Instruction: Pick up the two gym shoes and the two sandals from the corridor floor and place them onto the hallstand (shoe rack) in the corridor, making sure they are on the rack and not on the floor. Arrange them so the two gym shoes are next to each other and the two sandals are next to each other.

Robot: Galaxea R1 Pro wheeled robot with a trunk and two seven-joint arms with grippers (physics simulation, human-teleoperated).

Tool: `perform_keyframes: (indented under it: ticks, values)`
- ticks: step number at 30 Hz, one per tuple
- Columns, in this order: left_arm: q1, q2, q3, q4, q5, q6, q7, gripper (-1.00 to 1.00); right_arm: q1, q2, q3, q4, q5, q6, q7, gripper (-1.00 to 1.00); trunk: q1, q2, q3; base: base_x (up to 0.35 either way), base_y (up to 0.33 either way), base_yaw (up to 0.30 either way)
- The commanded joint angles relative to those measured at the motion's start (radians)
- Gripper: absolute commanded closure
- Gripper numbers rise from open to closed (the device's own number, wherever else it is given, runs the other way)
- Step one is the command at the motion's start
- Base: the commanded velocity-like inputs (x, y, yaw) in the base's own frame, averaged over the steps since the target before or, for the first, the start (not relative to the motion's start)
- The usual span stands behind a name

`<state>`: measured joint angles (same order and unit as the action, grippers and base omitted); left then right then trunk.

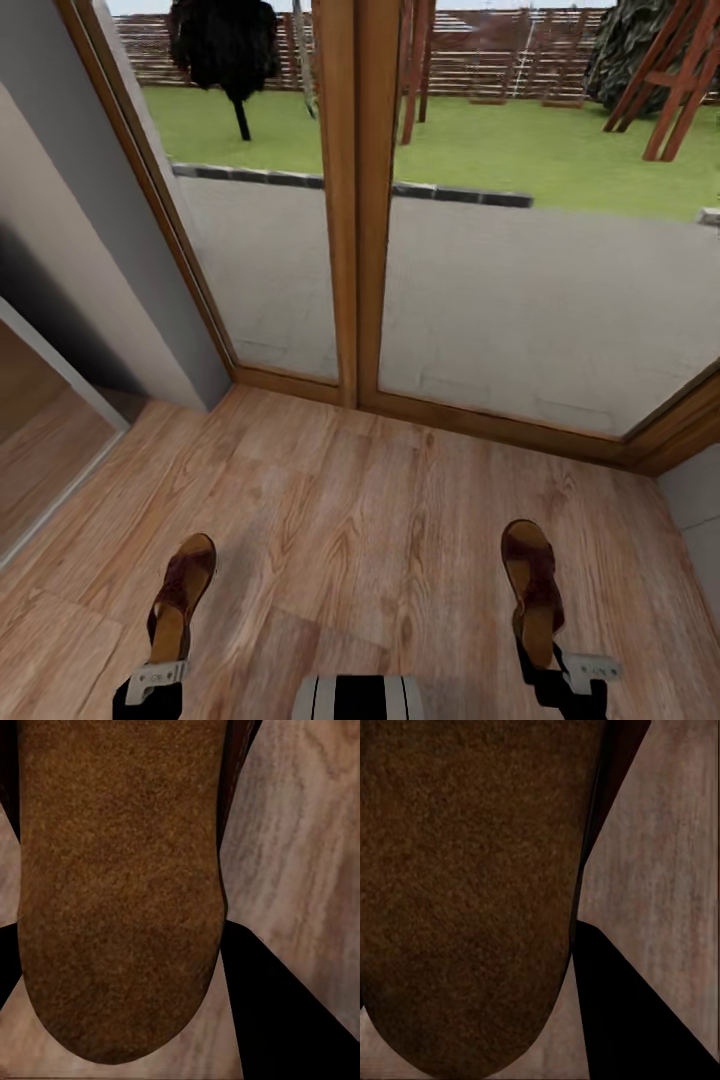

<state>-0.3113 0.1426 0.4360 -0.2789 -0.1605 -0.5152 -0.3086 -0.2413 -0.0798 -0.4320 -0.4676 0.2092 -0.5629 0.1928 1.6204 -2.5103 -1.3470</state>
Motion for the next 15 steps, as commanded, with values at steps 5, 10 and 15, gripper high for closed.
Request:
perform_keyframes:
  ticks: [5, 10, 15]
  values:
    - [0.034, -0.002, 0.007, -0.001, 0.038, -0.028, -0.004, 1.00, 0.032, 0.005, -0.008, 0.008, 0.005, -0.023, 0.002, 1.00, -0.002, 0.001, 0.027, 0.000, 0.000, 0.000]
    - [0.041, -0.007, 0.006, 0.010, 0.042, -0.053, 0.001, 1.00, 0.036, 0.010, -0.008, 0.045, 0.003, -0.026, 0.001, 1.00, -0.005, 0.002, 0.054, 0.000, 0.000, 0.000]
    - [0.043, -0.008, 0.005, 0.035, 0.041, -0.057, 0.004, 1.00, 0.037, 0.012, -0.007, 0.055, 0.003, -0.027, 0.001, 1.00, -0.007, 0.003, 0.081, 0.000, 0.000, 0.000]
